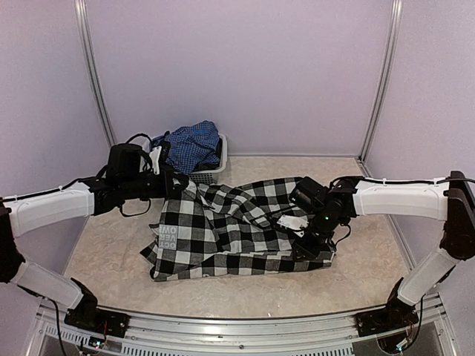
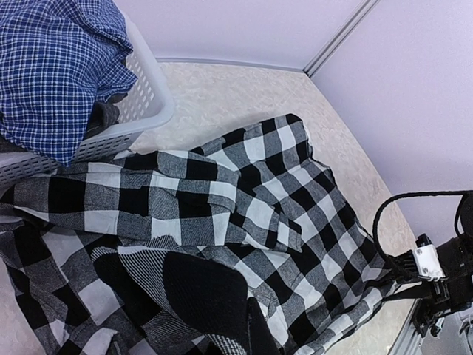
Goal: Fold and stack the long sleeve shirts
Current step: Pick up the flattened shirt from the center of the board, then fold the flattened shirt at the center of the board.
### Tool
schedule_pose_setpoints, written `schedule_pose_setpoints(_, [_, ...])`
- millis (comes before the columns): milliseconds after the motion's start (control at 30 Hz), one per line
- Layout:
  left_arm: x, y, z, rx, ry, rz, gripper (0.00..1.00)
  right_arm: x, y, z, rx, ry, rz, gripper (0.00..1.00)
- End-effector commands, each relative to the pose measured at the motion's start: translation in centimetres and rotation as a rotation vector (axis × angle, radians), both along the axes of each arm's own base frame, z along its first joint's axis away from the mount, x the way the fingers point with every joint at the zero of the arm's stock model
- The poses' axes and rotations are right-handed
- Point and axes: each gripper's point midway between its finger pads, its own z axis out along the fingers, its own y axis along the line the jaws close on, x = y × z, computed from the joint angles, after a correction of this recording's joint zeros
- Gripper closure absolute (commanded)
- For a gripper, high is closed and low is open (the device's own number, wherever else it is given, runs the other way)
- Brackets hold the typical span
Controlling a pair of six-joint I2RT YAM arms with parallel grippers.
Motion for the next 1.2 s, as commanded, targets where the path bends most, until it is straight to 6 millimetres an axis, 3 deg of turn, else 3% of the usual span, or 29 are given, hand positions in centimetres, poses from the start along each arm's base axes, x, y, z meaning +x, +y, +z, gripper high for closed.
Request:
schedule_pose_setpoints(0, [0.4,0.5,2.8,-0.017,-0.067,0.022,1.00,-0.2,0.6,0.6,0.008,0.003,0.009,0.84])
schedule_pose_setpoints(100, [0.4,0.7,3.3,-0.011,-0.081,0.027,1.00,0.1,0.5,1.8,0.021,-0.026,0.001,1.00])
schedule_pose_setpoints(200, [0.4,0.7,4.1,-0.005,-0.108,0.022,1.00,0.4,0.3,2.8,0.024,-0.058,-0.007,1.00])
schedule_pose_setpoints(467, [1.4,2.3,5.1,0.037,-0.123,0.048,1.00,2.2,0.1,2.8,-0.062,-0.098,0.010,1.00])
schedule_pose_setpoints(633, [2.6,3.3,5.8,0.061,-0.145,0.083,1.00,5.0,0.8,3.3,-0.067,-0.138,0.033,1.00])
schedule_pose_setpoints(833, [4.5,3.5,5.7,0.083,-0.158,0.111,0.99,7.6,1.6,3.6,-0.007,-0.120,0.065,1.00])
schedule_pose_setpoints(1167, [7.8,3.8,4.2,0.082,-0.136,0.143,0.99,12.1,0.8,2.8,0.063,-0.073,0.064,1.00])
